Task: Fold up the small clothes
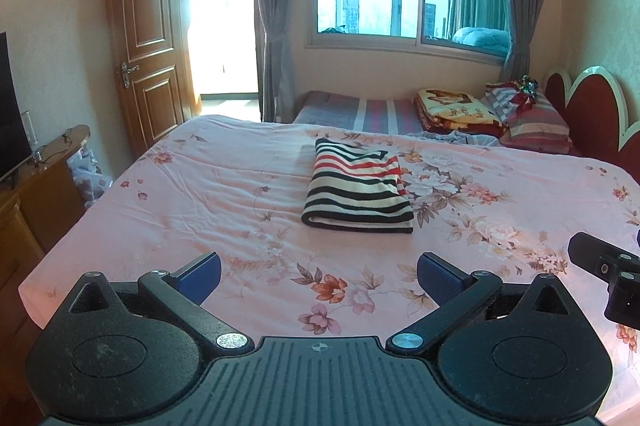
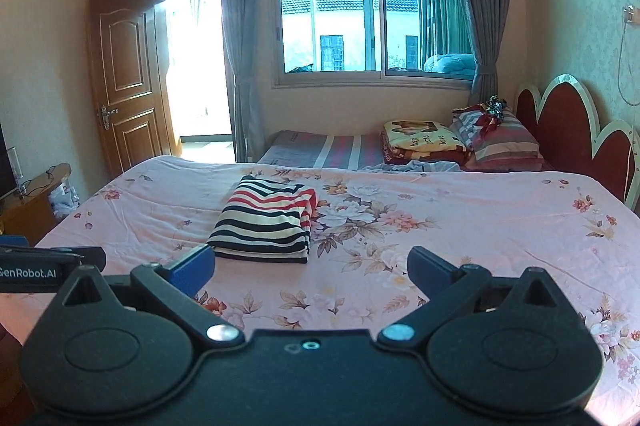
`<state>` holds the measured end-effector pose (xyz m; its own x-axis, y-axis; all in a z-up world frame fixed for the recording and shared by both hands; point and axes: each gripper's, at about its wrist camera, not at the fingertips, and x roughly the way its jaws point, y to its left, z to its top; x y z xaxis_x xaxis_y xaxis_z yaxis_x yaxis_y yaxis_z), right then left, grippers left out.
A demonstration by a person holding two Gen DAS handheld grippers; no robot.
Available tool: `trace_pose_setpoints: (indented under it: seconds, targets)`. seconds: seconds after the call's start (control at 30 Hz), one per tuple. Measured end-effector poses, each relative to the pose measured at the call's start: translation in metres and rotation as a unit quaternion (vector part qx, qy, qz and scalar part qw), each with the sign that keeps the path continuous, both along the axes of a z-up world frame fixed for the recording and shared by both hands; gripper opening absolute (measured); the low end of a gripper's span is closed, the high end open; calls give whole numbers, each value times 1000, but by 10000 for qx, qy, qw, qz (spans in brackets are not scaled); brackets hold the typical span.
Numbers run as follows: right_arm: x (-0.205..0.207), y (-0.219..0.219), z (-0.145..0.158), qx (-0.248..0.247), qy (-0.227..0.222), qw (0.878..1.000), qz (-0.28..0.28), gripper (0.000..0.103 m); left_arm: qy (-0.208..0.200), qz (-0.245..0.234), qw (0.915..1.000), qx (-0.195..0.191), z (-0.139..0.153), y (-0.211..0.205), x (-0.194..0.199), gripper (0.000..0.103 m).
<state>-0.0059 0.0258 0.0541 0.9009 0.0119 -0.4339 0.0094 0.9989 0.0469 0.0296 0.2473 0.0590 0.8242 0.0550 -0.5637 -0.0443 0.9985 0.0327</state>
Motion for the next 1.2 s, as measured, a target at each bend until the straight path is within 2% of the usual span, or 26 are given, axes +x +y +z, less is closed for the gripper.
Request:
trace_pose_setpoints:
  seconds: [1.2]
  targets:
    - [6,12,-6,16,54,10000,47,102,14,79,9999,139,-3,6,5,103]
